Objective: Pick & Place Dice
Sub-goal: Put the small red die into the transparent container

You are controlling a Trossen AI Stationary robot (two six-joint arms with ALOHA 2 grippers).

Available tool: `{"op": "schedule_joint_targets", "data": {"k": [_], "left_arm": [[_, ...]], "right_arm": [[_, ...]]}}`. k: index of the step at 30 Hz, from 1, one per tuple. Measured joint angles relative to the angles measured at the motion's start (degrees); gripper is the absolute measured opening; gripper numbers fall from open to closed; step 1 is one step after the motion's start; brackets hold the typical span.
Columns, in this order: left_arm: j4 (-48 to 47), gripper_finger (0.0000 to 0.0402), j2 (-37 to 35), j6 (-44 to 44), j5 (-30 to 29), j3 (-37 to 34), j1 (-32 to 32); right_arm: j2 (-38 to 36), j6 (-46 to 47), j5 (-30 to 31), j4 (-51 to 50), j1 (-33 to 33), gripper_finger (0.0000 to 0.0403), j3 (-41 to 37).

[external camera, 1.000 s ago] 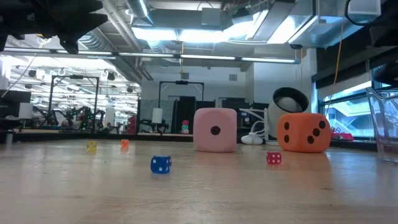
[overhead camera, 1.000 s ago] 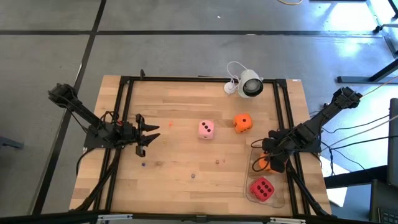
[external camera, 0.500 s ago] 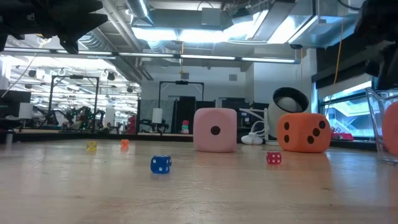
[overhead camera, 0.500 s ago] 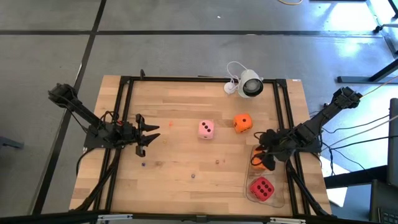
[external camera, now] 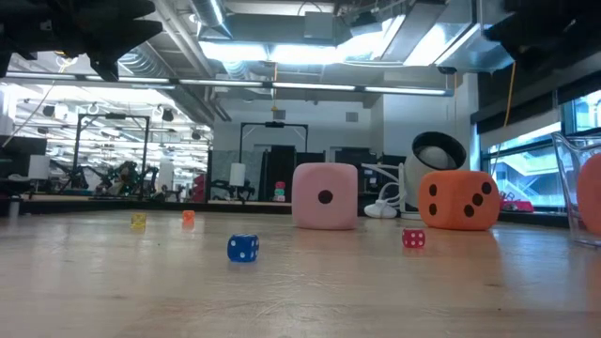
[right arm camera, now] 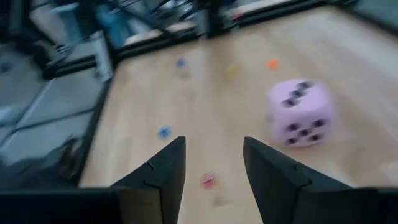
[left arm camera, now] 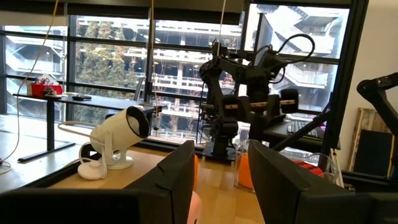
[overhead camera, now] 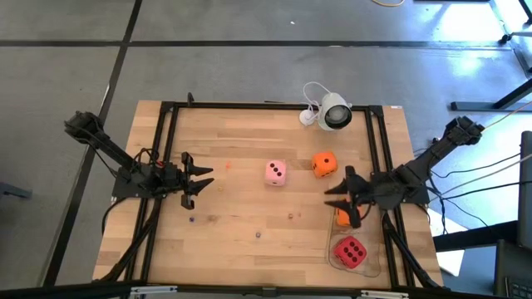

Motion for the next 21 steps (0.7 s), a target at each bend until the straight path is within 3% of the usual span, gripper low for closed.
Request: {"op": "schedule_joint_targets", "data": {"k": [12,16,21], "left_arm": [[0.0,0.0143,0.0,-5.02,-0.02,0.0,0.0],[0.0,0.0143,0.0,-3.49,-0.18,0.01,0.0],[0.02,0.0143,0.0,-0.13,-0.57,0.41,0.51]], "right_arm": [[4.56,0.42,12.83,0.76,-4.95,0.0162,0.0],[9.49,0.56,10.85,4.04,-7.69,0.0162,0.0],[16.59,-4.16,0.79,13.0,-11.77,0.0162,0.0]]}}
